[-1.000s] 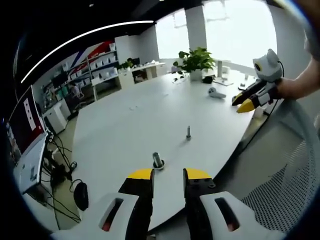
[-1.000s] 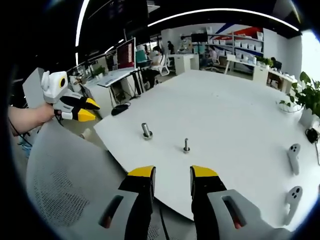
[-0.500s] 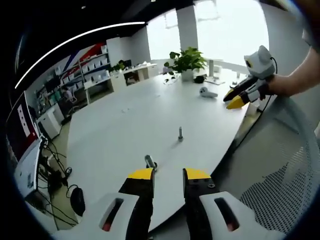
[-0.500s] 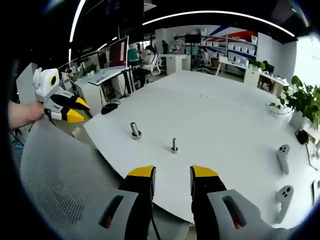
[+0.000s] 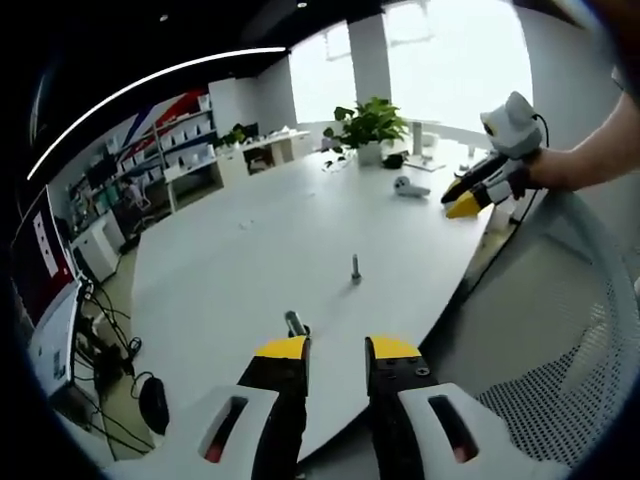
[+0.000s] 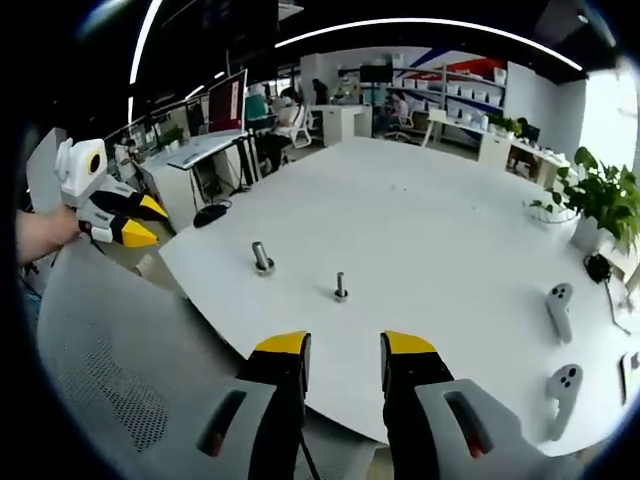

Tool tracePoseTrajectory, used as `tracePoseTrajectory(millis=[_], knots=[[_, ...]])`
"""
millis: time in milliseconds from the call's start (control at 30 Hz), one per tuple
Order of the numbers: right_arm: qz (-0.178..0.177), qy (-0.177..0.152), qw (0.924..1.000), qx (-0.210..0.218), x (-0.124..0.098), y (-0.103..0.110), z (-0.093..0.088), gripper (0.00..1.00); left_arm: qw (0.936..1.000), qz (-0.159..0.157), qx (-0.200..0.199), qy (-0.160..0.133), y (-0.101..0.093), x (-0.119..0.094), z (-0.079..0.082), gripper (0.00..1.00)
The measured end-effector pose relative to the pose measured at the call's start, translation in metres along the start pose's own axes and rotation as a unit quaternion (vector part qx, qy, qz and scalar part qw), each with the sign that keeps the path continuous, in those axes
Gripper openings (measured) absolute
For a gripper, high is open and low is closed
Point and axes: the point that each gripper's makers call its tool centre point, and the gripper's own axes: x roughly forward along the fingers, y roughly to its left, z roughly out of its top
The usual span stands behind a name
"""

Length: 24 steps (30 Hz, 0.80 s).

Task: Place the washer onto the threaded stud by aligning its center hole with the stud, sliding it down to the base, and recovering from edge contact or off-axis alignment until the washer reaches the visible bottom stop.

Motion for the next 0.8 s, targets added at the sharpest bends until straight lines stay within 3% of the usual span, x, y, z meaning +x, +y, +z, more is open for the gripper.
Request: tracePoseTrajectory(millis=[800], knots=[[-0.014, 0.014, 0.9995, -0.025, 0.0026, -0.0059, -0.0025, 0.3, 0.9996, -0.008, -0.025, -0.012, 0.0017, 0.0006, 0.0041, 0.2]])
